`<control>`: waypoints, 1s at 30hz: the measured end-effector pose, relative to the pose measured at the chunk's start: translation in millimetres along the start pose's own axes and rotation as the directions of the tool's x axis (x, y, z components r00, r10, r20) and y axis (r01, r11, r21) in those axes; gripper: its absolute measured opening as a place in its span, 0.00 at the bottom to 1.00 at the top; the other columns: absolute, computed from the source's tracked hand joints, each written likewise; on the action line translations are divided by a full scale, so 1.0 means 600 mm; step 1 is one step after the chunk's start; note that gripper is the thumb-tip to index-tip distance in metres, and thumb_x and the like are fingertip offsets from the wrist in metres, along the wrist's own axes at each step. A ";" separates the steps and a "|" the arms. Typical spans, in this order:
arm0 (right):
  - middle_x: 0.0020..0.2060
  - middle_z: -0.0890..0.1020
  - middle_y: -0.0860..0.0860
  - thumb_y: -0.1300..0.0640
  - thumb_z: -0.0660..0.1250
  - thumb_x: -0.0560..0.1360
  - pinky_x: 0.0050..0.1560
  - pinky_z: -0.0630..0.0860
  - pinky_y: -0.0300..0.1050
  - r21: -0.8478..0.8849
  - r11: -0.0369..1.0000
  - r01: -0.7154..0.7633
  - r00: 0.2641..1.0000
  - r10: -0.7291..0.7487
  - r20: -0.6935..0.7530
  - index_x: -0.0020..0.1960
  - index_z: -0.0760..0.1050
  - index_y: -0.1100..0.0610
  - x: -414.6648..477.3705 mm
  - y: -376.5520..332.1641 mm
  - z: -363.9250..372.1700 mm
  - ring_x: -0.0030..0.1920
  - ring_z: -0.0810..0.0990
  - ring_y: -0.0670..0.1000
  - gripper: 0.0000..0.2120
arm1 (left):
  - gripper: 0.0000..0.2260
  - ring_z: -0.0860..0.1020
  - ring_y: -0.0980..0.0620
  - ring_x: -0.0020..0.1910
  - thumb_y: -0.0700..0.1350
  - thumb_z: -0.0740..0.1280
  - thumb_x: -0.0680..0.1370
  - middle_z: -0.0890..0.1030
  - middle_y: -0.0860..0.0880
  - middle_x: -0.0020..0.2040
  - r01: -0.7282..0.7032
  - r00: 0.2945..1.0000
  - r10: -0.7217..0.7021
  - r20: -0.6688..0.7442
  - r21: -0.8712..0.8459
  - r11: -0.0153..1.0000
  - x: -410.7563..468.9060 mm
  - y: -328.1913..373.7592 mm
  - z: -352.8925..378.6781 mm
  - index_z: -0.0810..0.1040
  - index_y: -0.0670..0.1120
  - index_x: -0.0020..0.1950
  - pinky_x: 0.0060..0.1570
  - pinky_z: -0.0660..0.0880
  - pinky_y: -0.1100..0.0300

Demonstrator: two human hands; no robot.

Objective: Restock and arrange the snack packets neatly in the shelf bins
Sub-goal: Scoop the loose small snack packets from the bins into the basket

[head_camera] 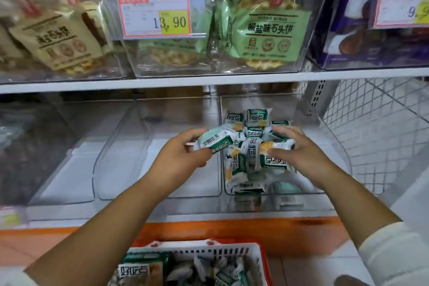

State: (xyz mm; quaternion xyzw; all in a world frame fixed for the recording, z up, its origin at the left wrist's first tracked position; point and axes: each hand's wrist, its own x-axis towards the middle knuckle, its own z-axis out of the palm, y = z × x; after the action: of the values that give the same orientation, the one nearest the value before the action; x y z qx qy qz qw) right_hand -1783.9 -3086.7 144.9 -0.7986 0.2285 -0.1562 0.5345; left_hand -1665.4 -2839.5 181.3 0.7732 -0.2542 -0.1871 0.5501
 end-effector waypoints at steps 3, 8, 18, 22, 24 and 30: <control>0.67 0.67 0.41 0.55 0.73 0.73 0.59 0.66 0.42 -0.048 0.997 -0.057 0.998 0.058 0.008 0.70 0.69 0.46 -0.027 0.003 0.018 0.65 0.68 0.47 0.28 | 0.18 0.82 0.49 0.53 0.45 0.70 0.74 0.84 0.55 0.54 0.055 0.998 -0.057 -0.025 -0.053 0.997 -0.038 -0.024 -0.008 0.79 0.54 0.63 0.52 0.82 0.52; 0.56 0.79 0.44 0.52 0.73 0.72 0.39 0.69 0.38 -0.042 0.998 -0.051 0.994 0.046 -0.101 0.58 0.77 0.44 -0.073 -0.037 0.021 0.38 0.74 0.42 0.15 | 0.16 0.82 0.52 0.52 0.39 0.69 0.77 0.84 0.54 0.55 0.053 0.998 -0.055 -0.027 -0.075 0.996 -0.081 -0.041 -0.018 0.79 0.53 0.63 0.50 0.82 0.55; 0.44 0.78 0.39 0.46 0.72 0.73 0.29 0.70 0.28 -0.030 0.956 -0.292 0.949 0.294 0.114 0.53 0.78 0.43 -0.274 -0.001 0.186 0.39 0.79 0.39 0.09 | 0.11 0.83 0.53 0.49 0.44 0.71 0.77 0.81 0.52 0.54 0.341 0.938 -0.335 0.090 -0.050 0.939 -0.214 -0.202 -0.019 0.79 0.56 0.57 0.48 0.82 0.54; 0.42 0.80 0.47 0.46 0.71 0.73 0.32 0.71 0.34 -0.034 0.857 -0.513 0.856 0.515 0.043 0.55 0.79 0.54 -0.319 0.122 0.264 0.36 0.76 0.42 0.15 | 0.23 0.79 0.58 0.49 0.53 0.73 0.75 0.78 0.55 0.57 0.442 0.872 -0.453 0.186 0.100 0.891 -0.256 -0.301 0.036 0.73 0.55 0.68 0.46 0.79 0.59; 0.53 0.81 0.51 0.45 0.65 0.77 0.38 0.70 0.31 -0.154 0.821 -0.550 0.828 0.560 0.032 0.61 0.77 0.55 -0.340 0.170 0.284 0.41 0.76 0.44 0.18 | 0.31 0.76 0.56 0.56 0.53 0.73 0.75 0.72 0.53 0.67 0.421 0.841 -0.444 0.310 0.143 0.896 -0.281 -0.344 0.064 0.64 0.57 0.76 0.50 0.76 0.60; 0.70 0.71 0.58 0.43 0.58 0.81 0.59 0.66 0.42 -0.456 0.734 -0.504 0.753 0.632 0.186 0.76 0.61 0.54 -0.369 0.229 0.304 0.66 0.72 0.56 0.27 | 0.28 0.57 0.45 0.79 0.52 0.66 0.81 0.49 0.48 0.81 0.212 0.772 -0.468 0.430 0.520 0.827 -0.321 -0.417 0.078 0.59 0.61 0.78 0.73 0.62 0.50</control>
State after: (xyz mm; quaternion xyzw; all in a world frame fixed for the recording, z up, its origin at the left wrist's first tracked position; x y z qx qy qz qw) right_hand -1908.6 -2870.8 -52.9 -0.7897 0.3979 0.1995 0.4222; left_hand -1799.5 -2692.8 -68.8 0.8260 -0.2858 -0.4330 0.2203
